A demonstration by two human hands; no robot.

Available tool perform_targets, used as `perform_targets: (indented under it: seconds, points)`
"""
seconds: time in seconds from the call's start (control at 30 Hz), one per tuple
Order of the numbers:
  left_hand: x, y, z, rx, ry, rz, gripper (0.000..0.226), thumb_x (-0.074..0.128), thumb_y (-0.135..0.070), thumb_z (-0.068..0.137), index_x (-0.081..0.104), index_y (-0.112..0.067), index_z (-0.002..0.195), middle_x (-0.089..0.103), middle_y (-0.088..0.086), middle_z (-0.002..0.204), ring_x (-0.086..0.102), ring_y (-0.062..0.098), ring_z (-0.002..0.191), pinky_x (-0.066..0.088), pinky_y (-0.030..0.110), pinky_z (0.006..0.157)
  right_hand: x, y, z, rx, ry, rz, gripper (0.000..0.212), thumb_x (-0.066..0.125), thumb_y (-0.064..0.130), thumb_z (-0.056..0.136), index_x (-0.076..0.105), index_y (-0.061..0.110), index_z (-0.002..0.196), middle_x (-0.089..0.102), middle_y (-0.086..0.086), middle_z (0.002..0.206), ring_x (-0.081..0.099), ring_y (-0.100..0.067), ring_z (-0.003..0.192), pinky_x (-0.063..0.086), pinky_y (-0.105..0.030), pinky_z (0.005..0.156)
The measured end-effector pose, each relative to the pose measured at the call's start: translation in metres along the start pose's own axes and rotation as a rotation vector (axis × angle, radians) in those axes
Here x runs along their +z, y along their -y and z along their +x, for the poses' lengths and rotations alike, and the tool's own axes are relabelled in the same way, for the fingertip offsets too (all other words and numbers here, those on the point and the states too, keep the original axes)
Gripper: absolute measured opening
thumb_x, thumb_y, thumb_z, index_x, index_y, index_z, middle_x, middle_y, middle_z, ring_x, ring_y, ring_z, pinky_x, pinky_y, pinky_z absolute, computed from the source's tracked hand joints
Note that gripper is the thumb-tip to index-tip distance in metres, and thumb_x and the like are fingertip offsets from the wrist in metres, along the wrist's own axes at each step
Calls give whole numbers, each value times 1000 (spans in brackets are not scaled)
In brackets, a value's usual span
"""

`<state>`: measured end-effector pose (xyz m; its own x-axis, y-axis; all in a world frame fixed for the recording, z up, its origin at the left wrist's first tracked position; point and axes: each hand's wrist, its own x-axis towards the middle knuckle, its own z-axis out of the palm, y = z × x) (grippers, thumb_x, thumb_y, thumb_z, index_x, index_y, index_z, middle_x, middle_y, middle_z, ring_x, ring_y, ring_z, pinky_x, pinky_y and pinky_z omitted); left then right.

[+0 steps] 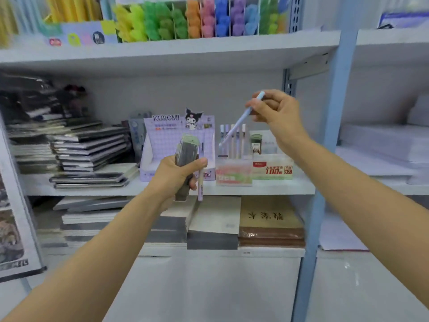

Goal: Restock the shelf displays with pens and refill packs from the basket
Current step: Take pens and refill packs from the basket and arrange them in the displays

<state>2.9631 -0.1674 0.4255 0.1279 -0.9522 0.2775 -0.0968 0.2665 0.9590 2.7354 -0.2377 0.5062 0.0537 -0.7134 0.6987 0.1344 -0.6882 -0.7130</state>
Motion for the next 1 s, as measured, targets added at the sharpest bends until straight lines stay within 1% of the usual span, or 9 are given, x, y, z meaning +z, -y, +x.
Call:
perform_targets:
  seconds: [0.13,0.2,0.37,0.43,0.57,0.7,0.8,0.87,1.0]
  points:
    - [-1,-6,33,-49,-50,4,45,78,-38,77,66,-4,105,54,7,49,39,18,48,31,23,44,-9,-15,37,10,-11,-180,18,67,4,88,62,-1,105,71,-17,88,71,-24,82,59,-30,73]
    - [0,-6,48,-53,-52,10,46,78,-39,77,66,-6,106,55,7,50,42,19,48,32,25,46,-6,-31,47,67,28,-257,19,67,3,88,61,-3,106,71,-18,90,72,-24,80,61,-31,71]
    - [5,0,73,-22,-7,0,36,80,-40,72,75,-11,94,64,19,69,49,15,41,45,33,59,11,-70,61,102,148,-404,16,67,5,88,62,-1,102,72,-17,89,72,-20,76,60,-26,71]
    - [7,5,82,2,7,-11,25,80,-39,72,77,-18,85,70,25,92,49,14,41,50,34,58,15,-81,65,74,179,-408,16,67,4,88,61,-4,100,72,-20,87,72,-27,81,60,-31,75]
    - [8,11,94,-7,32,-23,16,80,-46,67,77,-35,78,66,31,106,49,15,42,44,42,67,20,-94,69,75,260,-391,15,67,3,88,60,-6,99,71,-22,90,72,-26,84,60,-35,78]
    - [6,16,99,-59,52,-32,22,81,-47,68,78,-31,81,63,33,106,45,18,45,38,41,65,21,-93,76,56,342,-444,14,68,5,88,62,-1,99,74,-17,86,72,-20,79,59,-28,75]
    - [6,18,101,-40,62,-56,23,79,-39,72,76,-20,84,73,19,95,47,14,42,49,31,60,21,-92,77,61,378,-485,14,67,4,89,61,0,101,74,-16,86,72,-19,78,58,-24,73]
    - [7,18,102,-22,67,-56,26,77,-31,78,69,-11,92,76,7,93,48,10,41,52,25,50,24,-94,76,68,374,-508,20,67,6,89,58,4,107,74,-14,85,71,-15,73,56,-20,69]
    - [10,16,100,-11,74,-55,17,75,-25,82,69,-12,89,76,8,91,48,11,41,52,26,50,28,-98,79,37,290,-540,24,73,5,84,56,10,100,68,-12,87,70,-22,73,58,-23,66]
